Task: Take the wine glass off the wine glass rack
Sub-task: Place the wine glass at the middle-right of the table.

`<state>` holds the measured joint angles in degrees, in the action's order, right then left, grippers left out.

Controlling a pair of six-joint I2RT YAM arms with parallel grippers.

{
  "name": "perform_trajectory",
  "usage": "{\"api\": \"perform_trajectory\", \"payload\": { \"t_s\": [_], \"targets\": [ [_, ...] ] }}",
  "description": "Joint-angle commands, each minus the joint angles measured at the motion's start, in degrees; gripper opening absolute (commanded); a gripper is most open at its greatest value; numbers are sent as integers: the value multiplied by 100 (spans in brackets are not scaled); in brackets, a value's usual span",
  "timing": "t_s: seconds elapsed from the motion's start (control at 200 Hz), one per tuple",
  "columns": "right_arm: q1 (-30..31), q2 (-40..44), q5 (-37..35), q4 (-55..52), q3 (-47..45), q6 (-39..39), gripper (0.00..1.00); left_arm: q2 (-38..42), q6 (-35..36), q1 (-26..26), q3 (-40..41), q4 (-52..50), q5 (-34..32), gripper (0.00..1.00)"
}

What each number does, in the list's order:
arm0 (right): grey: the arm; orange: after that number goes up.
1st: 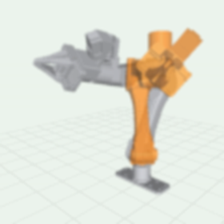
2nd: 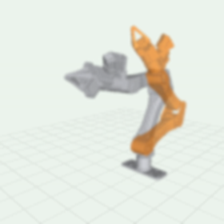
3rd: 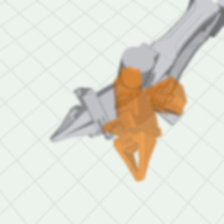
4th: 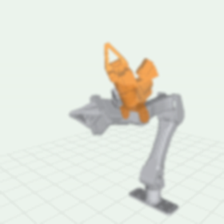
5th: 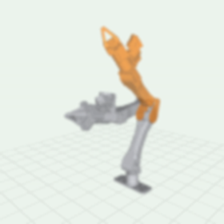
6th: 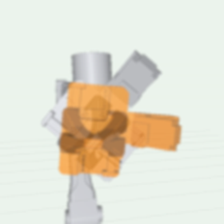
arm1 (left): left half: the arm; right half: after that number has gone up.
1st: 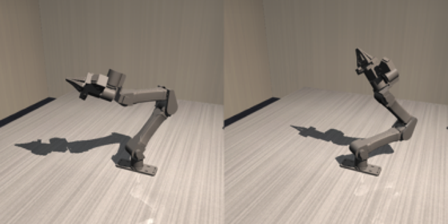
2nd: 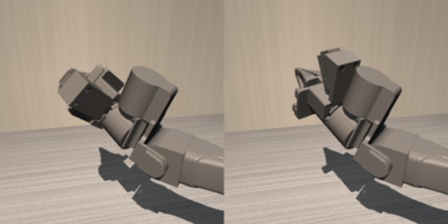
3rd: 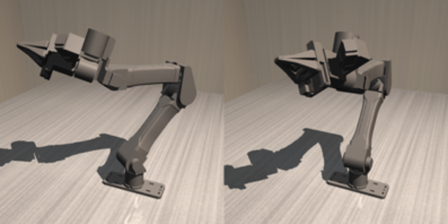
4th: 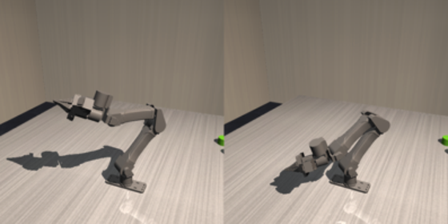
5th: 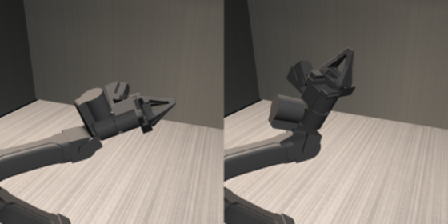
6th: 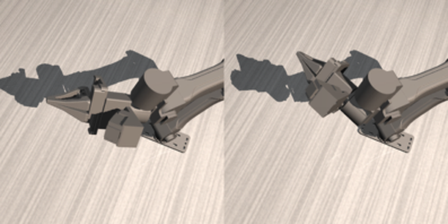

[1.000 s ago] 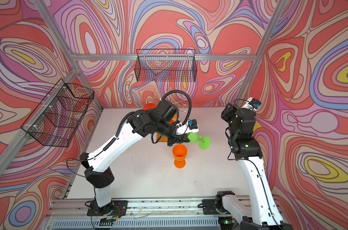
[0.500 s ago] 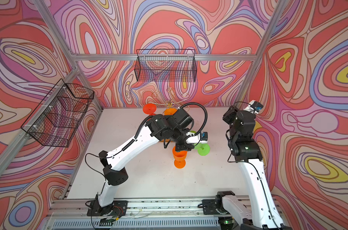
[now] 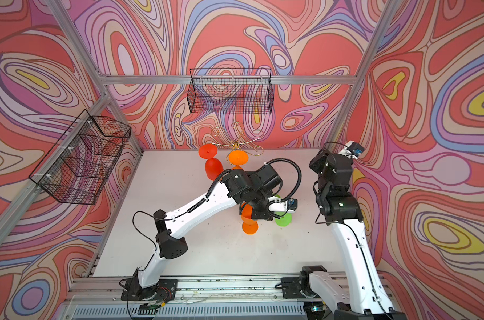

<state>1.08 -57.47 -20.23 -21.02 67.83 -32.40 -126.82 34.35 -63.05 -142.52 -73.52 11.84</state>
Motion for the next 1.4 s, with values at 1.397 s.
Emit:
{"api": "perform_trajectory", "payload": {
  "t_s": [1.397],
  "targets": [
    [-20, 102, -768, -9, -252, 168, 55, -883, 388, -85, -135, -66, -656, 0]
  ]
}}
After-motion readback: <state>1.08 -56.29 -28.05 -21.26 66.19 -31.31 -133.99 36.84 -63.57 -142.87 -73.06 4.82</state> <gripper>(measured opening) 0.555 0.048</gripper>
